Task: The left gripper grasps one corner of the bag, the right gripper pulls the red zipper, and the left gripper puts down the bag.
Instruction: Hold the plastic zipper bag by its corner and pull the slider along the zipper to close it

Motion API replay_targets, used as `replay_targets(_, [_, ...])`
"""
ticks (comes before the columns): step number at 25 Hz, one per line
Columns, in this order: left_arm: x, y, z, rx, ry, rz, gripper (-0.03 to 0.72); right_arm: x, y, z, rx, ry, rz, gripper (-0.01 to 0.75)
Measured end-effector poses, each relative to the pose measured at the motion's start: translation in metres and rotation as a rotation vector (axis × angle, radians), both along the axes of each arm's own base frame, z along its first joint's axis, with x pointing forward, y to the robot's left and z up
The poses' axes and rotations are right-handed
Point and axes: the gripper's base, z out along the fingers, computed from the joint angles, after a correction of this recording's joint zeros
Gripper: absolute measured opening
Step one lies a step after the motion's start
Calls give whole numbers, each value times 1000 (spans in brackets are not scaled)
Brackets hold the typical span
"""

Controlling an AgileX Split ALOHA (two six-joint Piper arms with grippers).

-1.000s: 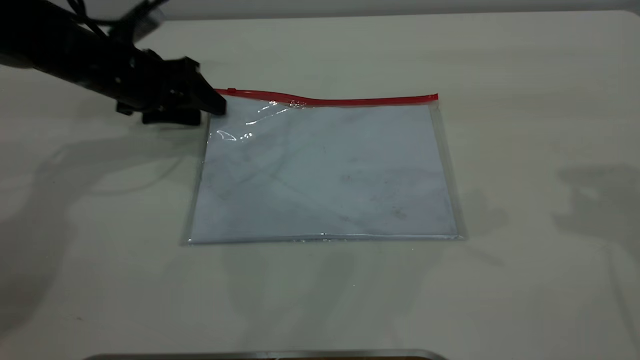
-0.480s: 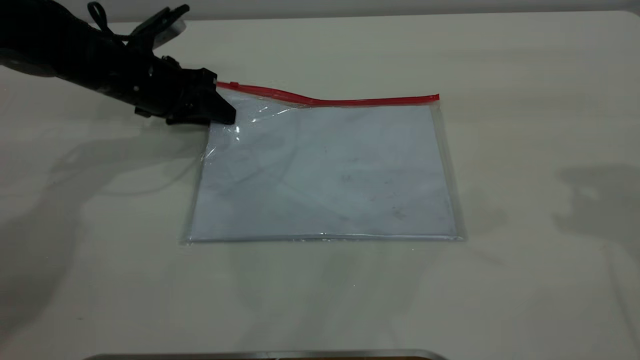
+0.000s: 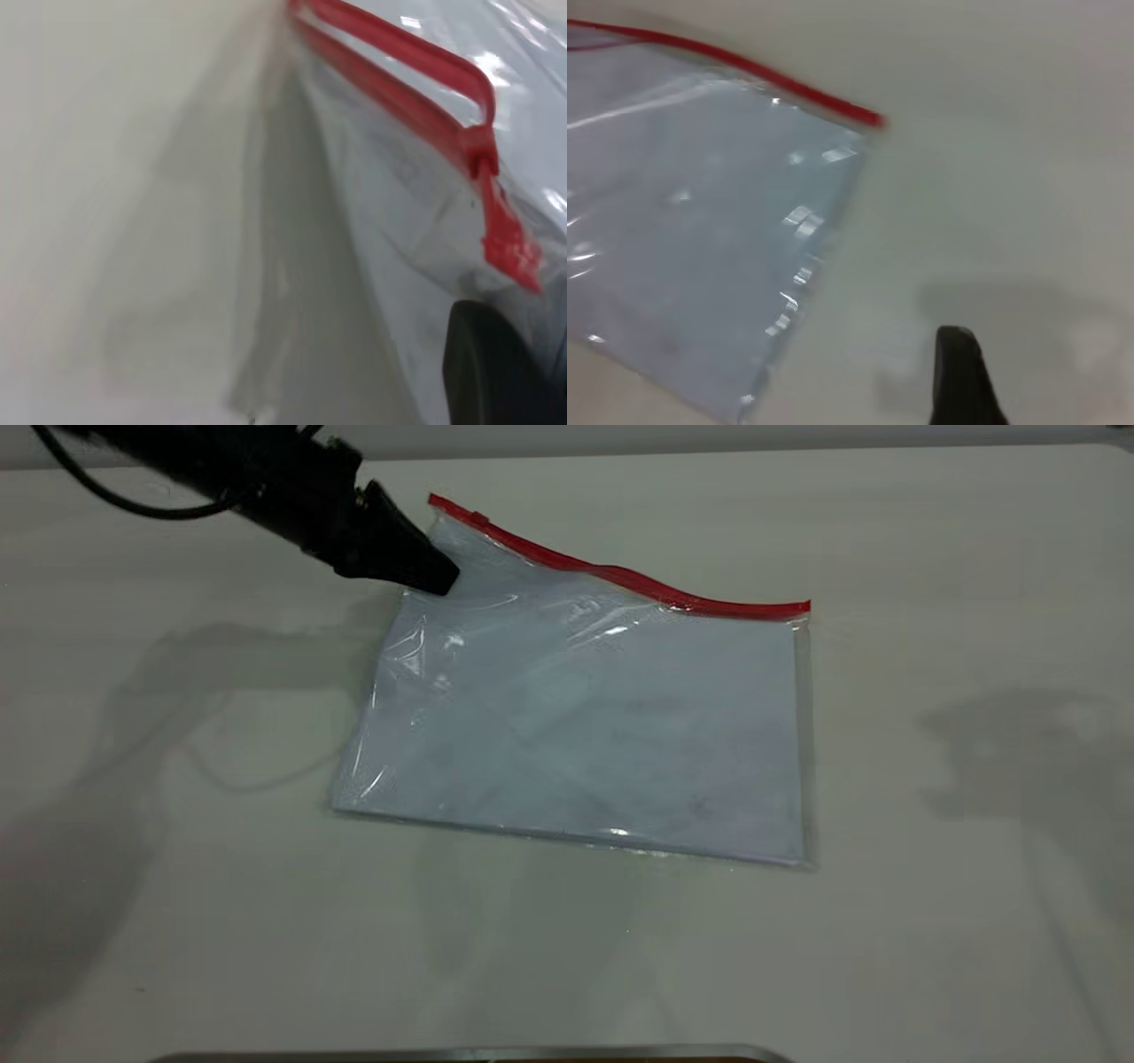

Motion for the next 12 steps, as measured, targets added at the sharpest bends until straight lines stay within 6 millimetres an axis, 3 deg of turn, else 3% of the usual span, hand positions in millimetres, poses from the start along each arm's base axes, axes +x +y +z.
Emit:
replay_targets(5, [-1,-12,8,7,-154,-232,53,29,50,-22,-5,30,236,504])
replay_targets(12, [-3,-37,8,41,-243,-302,53,64,111,-69,92,113,495,504])
